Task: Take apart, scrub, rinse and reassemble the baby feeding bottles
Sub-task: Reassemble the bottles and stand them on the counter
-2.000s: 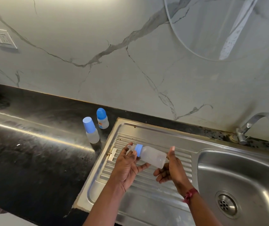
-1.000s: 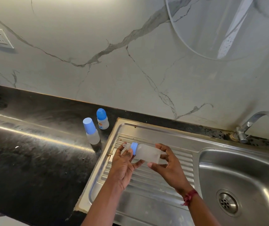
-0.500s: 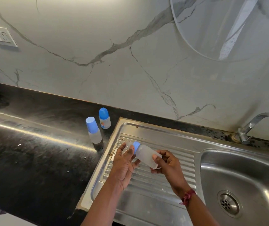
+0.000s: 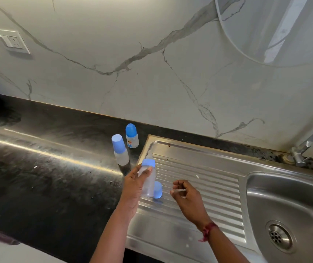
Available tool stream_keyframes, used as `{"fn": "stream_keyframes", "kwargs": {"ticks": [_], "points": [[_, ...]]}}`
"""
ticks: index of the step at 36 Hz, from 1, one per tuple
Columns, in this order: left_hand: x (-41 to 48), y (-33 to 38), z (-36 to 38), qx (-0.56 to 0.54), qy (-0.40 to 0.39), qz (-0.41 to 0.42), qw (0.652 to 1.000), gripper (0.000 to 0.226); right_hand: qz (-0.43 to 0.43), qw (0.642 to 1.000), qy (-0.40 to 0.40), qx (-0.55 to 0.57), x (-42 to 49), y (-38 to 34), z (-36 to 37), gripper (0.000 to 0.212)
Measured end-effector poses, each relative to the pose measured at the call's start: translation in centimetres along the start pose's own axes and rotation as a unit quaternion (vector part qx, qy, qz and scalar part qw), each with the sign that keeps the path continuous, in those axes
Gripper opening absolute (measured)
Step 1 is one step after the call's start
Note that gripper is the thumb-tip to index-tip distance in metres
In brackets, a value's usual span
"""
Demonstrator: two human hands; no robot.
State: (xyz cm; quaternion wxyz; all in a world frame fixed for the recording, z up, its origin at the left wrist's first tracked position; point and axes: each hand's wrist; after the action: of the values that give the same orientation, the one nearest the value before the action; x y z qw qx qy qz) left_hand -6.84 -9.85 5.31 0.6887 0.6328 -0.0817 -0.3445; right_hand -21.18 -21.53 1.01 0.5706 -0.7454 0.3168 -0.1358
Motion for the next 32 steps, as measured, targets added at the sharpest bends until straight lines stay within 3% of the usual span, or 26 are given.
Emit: {"fn": "stream_keyframes", "kwargs": {"ticks": [5,8,10,13,16,24,26,29,32], "points": [[0.6,-0.2,-2.1,0.027,0.015,-0.044,0.999,0.007,-0.001,0.987,-0.054,-0.151,1.0,1.0,1.9,0.058],[1.1,-0.5,-2.9,0.047,0.015,-0.069,0.996,0.007,0.000,0.978,-0.068,-0.196,1.5,1.3,3.3,0.066],[1.4,-0.9,-3.6,0.057,0.011,-0.089,0.994,0.028,-0.005,0.976,-0.063,-0.210,1.8,1.3,4.5,0.065],[2.1,-1.6,-4.9,0.052,-0.020,-0.126,0.990,0.081,0.005,0.974,-0.035,-0.223,2.2,1.3,6.0,0.063],[2.9,-1.9,-5.8,0.039,-0.045,-0.159,0.985,0.103,0.014,0.974,-0.006,-0.225,2.9,1.7,7.1,0.064],[1.9,-0.9,-6.3,0.056,-0.054,-0.110,0.991,0.084,0.020,0.990,0.031,-0.138,3.3,1.6,8.2,0.037],[2.1,-0.7,-6.4,0.077,-0.067,-0.096,0.990,0.074,0.034,0.996,0.047,-0.070,3.3,0.9,7.7,0.033],[2.4,-0.9,-6.3,0.094,-0.077,-0.069,0.990,0.036,0.058,0.992,0.099,0.045,3.2,0.5,6.3,0.034],[2.4,-1.4,-6.0,0.102,-0.089,-0.050,0.990,0.045,0.104,0.970,0.124,0.183,2.9,0.2,4.7,0.034]]}}
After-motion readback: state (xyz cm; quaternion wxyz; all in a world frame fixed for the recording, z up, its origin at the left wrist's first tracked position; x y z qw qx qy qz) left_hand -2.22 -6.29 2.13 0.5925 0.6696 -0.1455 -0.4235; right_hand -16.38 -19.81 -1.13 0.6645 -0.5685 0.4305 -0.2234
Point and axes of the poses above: each hand's wrist, its own x-axis towards the middle knuckle, its own z-axis out of the palm, y = z × x, and after that the axes turned 5 degrees about -y, right-handed
